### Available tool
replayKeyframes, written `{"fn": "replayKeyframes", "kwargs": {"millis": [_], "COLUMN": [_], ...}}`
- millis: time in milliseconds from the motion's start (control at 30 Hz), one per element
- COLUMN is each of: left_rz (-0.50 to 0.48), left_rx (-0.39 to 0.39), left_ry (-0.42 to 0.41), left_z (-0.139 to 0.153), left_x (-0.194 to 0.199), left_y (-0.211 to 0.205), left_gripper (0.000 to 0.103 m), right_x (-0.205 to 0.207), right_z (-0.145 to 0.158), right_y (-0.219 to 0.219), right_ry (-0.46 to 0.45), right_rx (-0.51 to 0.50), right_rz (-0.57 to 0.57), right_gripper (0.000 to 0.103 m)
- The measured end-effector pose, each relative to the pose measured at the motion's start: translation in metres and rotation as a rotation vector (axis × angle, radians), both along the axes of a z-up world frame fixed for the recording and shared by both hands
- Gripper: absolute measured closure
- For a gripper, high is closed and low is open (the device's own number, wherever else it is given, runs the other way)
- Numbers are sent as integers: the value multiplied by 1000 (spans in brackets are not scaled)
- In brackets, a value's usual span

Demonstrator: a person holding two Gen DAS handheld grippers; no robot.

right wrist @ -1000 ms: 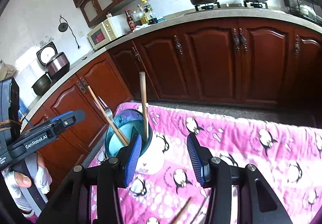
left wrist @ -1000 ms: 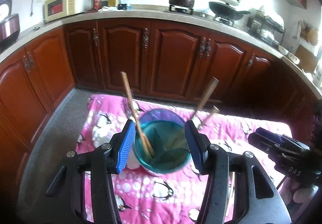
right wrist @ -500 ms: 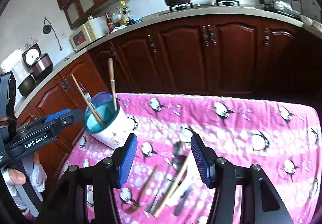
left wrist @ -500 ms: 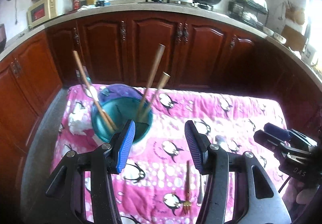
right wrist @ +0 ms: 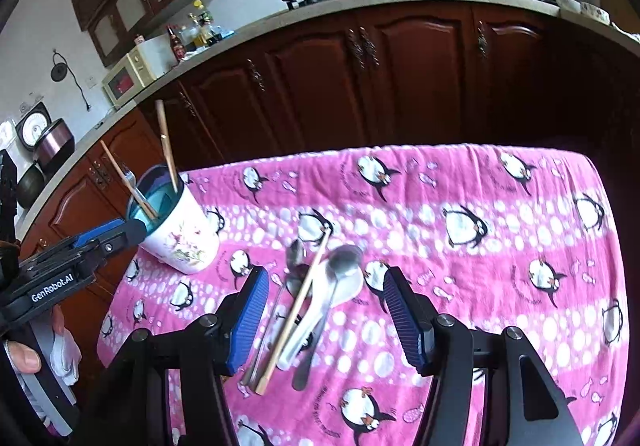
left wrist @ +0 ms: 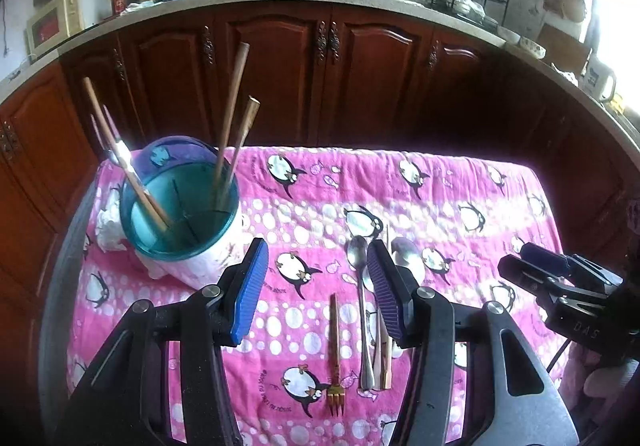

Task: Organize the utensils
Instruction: 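Move the left gripper toward the fork while the right approaches the spoons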

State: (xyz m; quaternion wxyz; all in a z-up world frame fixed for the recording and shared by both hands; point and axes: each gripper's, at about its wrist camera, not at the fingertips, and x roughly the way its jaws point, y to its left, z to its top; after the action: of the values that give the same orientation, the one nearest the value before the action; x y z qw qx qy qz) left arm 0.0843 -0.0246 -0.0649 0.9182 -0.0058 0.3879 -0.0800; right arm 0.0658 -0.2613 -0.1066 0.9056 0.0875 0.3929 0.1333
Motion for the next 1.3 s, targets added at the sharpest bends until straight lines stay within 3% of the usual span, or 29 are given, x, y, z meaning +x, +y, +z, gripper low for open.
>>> {"fn": "replayKeyframes", "kwargs": {"millis": [400,600,667,833,967,1133,1300], "left_rz": [-17,-67,-79,-97,-101,-109,-107], "left_rx": [-15,-44,-64,-92,-94,-80,-67], "left_ry": [40,145,185,275,299,304,326], "left_z": [-18,-50,-62,-90,-98,-102,-110], "left_x": [5,6,7,15,28,38,43], "left_y": [1,8,8,4,-3,-7,-2], "left_gripper": [52,52,52,52,52,52,52], "right_x": [7,17,22,41,69,106,137], "right_z": [-23,-44,-51,-66,-72,-81,-94], "right_y": [-2,-2,0,5,11,26,46], "right_ry": [65,112,125,165,187,221,254], "right_rx": [3,22,47,93,147,170,116], "right_rz": [-13,3,21,33,46,77,121], "right_gripper": [45,45,57,64,71,74,76]}}
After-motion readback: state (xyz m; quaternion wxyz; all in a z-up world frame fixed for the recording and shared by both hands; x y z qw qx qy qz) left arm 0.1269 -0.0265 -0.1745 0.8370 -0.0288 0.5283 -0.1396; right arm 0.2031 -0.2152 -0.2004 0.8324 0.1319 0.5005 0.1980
